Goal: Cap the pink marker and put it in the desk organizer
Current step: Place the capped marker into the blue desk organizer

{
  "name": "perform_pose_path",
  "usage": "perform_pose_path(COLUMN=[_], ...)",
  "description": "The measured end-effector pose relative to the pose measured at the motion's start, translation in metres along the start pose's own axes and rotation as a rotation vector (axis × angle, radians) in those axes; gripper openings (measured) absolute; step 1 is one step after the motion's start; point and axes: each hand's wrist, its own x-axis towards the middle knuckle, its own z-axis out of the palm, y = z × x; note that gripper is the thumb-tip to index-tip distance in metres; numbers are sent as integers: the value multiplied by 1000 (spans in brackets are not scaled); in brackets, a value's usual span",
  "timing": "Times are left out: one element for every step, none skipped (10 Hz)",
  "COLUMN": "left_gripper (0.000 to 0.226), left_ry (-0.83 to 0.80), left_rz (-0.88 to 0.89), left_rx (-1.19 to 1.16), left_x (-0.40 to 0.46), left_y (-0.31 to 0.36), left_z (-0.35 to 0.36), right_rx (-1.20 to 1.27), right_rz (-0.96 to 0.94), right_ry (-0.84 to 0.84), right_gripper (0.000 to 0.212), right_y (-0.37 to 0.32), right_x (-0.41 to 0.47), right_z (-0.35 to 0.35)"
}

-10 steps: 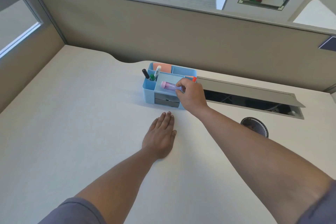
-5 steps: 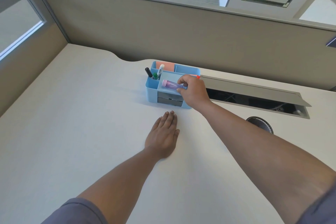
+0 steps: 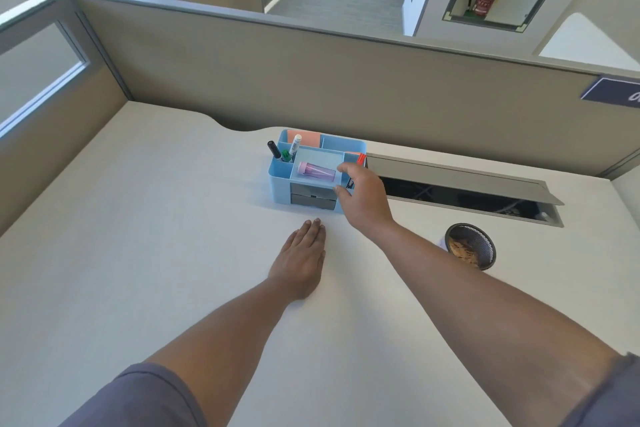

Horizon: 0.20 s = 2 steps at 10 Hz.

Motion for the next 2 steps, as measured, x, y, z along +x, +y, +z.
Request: perform_pose_path(left_gripper=[56,54], left_ry=[93,251], left_rz=[11,49], left_rx=[-13,4], left_x=[-9,-8], left_y=[13,34], left_z=[-22,-49], right_rx=[-17,-50], right_rz=[6,-25], right_ry=[17,78], right_gripper=[43,47], right_y=[-2,-3], right_x=[-27,-41], right_z=[-17,-29])
